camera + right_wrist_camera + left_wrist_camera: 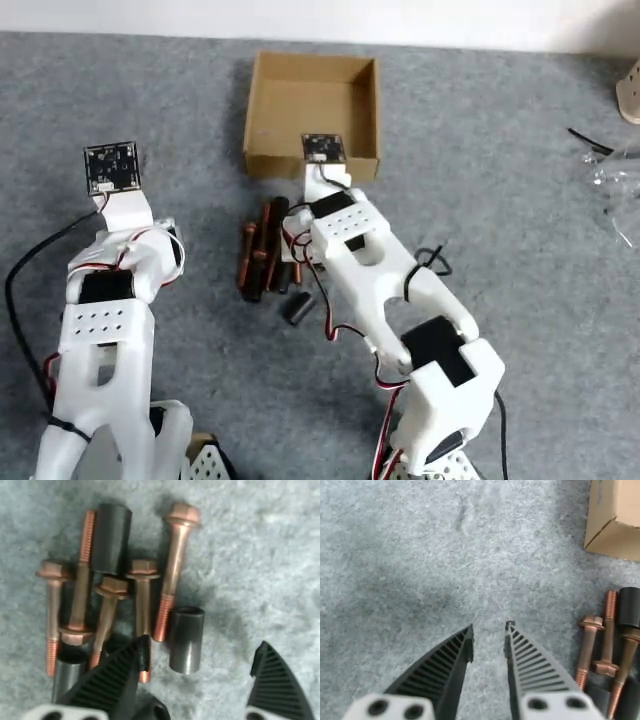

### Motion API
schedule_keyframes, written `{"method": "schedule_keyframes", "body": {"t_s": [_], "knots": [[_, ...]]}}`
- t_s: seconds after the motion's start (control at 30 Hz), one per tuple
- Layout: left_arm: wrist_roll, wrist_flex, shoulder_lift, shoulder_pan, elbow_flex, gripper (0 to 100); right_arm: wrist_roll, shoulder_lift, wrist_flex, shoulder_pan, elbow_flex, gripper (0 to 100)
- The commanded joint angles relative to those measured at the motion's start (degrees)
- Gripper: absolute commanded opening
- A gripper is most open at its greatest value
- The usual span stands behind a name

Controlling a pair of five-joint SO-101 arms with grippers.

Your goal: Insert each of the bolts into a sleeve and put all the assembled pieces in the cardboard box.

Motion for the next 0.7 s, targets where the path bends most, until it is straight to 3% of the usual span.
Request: {"method": "schedule_keyframes", "body": {"t_s": [0.0, 0.3, 0.67], "knots": [[0.44, -0.79, 0.04, -0.22, -0.22, 11, -0.7, -0.75, 0.4, 0.92, -0.31, 31.0], [0.44, -0.79, 0.13, -0.22, -0.22, 11, -0.7, -0.66, 0.13, 1.98, -0.31, 25.1], [0.44, -0.7, 0.13, -0.22, -0.13, 11, -0.7, -0.66, -0.22, 3.56, 2.07, 24.9]]}}
